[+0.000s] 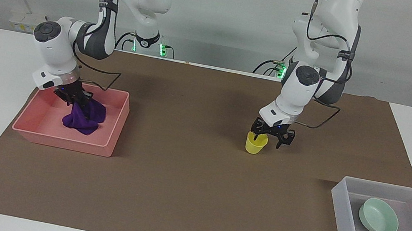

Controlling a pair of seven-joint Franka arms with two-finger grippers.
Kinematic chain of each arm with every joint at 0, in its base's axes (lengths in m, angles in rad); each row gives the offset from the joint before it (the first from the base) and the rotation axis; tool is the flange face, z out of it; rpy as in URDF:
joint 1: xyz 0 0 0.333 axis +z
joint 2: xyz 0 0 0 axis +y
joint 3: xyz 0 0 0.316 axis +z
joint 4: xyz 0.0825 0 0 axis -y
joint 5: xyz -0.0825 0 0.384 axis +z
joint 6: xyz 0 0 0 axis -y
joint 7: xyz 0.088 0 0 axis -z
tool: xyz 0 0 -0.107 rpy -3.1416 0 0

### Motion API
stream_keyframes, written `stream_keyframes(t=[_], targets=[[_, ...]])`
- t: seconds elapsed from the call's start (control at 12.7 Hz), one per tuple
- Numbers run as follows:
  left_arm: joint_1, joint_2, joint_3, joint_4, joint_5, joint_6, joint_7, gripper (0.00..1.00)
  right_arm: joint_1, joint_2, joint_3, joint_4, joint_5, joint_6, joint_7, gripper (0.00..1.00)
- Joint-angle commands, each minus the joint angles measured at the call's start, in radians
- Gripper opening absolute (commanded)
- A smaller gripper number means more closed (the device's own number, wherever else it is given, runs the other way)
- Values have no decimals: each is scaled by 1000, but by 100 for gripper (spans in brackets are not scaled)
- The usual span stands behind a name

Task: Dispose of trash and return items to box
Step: 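Grasp the yellow cup with the left gripper while the right gripper releases the cloth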

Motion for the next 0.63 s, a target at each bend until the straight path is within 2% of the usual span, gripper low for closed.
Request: stream_keyframes(t=[0.0, 0.08, 0.32, 0.55], targets=[[-23, -5, 15, -24, 16, 35, -33, 20, -3, -8, 10, 1, 18, 11, 16, 95], [-25, -3, 15, -24, 10, 41, -80, 0, 3, -22, 14, 17, 18, 4, 17, 100], [-23, 1, 15, -18, 10, 75, -120, 0, 53, -54, 18, 104, 16, -105, 112, 100], [-11, -37, 18, -5, 10, 12, -114, 0, 133, -65, 18, 187, 16, -214, 254, 100]])
